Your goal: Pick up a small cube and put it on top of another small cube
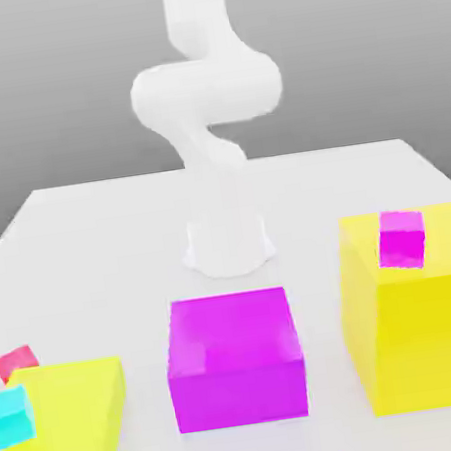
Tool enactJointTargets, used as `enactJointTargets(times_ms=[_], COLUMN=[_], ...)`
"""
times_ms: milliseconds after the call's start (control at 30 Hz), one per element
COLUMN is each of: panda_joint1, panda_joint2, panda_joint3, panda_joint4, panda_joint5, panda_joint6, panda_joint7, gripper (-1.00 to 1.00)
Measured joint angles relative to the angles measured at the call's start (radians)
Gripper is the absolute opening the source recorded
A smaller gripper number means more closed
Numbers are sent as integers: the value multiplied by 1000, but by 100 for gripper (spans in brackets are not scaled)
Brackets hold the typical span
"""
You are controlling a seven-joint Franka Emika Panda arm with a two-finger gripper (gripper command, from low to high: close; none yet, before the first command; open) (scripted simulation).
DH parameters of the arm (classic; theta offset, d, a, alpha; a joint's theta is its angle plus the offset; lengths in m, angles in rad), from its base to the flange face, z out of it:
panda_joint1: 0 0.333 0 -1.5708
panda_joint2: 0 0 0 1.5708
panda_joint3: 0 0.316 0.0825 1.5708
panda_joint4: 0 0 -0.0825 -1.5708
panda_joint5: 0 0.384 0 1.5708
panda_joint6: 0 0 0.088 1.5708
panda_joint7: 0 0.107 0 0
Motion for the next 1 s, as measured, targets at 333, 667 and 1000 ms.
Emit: enactJointTargets(times_ms=[333,667,1000], panda_joint1=[-286,-504,-670], panda_joint2=[239,475,703], panda_joint3=[71,72,5], panda_joint4=[-71,-141,-213], panda_joint5=[-77,-161,-168], panda_joint6=[109,213,325], panda_joint7=[462,921,1326], gripper=[0,0,0])
